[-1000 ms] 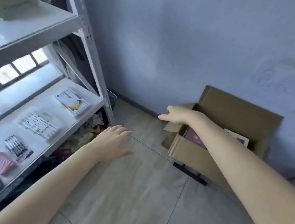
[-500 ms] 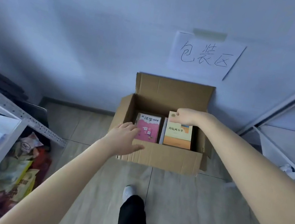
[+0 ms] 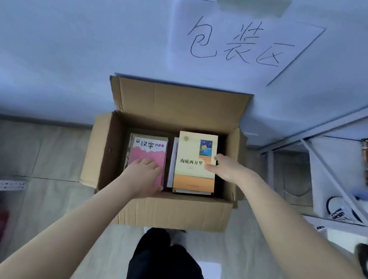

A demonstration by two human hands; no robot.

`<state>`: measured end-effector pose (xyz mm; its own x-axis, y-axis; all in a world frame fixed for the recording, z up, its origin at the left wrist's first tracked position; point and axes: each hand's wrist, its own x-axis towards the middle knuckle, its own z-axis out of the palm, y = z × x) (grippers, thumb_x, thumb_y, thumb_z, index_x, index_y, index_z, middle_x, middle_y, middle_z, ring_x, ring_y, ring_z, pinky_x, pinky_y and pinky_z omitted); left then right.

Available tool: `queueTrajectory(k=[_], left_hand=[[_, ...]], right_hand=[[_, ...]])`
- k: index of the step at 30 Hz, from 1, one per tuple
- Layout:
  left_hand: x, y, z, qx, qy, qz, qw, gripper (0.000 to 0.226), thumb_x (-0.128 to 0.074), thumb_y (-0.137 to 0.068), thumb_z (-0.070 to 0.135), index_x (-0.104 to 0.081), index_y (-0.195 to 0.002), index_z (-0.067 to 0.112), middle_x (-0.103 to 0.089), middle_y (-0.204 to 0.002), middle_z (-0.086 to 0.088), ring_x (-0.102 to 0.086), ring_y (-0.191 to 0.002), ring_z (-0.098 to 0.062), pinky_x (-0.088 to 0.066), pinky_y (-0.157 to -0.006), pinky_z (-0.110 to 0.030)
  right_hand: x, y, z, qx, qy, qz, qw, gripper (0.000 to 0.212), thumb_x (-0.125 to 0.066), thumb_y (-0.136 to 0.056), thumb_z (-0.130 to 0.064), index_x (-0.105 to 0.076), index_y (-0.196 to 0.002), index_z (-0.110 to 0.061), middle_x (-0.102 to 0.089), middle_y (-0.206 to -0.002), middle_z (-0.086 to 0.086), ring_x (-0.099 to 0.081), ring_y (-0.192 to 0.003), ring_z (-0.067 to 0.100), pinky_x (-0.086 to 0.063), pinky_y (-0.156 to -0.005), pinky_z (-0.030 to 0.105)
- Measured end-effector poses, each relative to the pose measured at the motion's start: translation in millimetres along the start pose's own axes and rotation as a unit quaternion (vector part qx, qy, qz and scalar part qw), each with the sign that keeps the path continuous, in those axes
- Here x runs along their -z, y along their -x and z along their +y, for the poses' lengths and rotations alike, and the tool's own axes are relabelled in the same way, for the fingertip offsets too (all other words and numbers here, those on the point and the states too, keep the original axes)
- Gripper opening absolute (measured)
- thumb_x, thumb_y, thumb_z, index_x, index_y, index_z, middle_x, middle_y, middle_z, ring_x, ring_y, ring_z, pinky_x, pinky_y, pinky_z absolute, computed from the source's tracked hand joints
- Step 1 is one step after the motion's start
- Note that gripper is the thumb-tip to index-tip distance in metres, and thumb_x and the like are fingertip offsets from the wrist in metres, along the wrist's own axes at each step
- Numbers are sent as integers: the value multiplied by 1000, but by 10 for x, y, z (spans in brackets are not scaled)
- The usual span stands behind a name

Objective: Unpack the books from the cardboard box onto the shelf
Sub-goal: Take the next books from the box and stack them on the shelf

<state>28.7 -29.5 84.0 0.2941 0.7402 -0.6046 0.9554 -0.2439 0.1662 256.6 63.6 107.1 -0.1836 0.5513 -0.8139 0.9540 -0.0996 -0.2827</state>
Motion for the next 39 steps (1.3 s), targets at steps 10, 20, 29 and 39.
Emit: queueTrajectory(k=[10,20,29,39], left_hand=[[-1157,-1657,221,131,69,-78,986,62,-41,-93,54,-36,-137,11,-48,-135,-11,-43,-127,-28,-42,-96,-42],[-1708,-2098,355,276,355,-51,892,42,-58,-88,42,-51,-111,8,-62,-112,-13,-59,-104,-34,-50,-85,-41],[-1808,-2121,300,381,654,-31,652,47,-77,-76,18,-62,-117,0,-68,-113,-15,-63,-104,-29,-48,-97,-41],[-1744,-1994,486,325,806,-46,493,40,-77,-74,16,-64,-111,9,-75,-100,-8,-69,-95,-23,-54,-77,-35]], right_hand=[[-780,-1731,1016,-107,-178,95,974,68,-52,-91,-44,-27,-145,-10,-37,-148,12,-41,-131,29,-39,-101,41],[-1223,-2271,1340,-60,-319,131,937,33,-55,-90,-38,-49,-112,-15,-65,-114,1,-63,-99,21,-53,-81,42],[-1132,-2392,1417,-80,-297,93,947,35,-51,-93,-33,-57,-108,-2,-65,-105,12,-61,-91,26,-47,-70,35],[-1132,-2390,1450,-150,-485,36,861,36,-52,-94,-34,-57,-117,-6,-64,-118,12,-60,-105,27,-47,-96,42]])
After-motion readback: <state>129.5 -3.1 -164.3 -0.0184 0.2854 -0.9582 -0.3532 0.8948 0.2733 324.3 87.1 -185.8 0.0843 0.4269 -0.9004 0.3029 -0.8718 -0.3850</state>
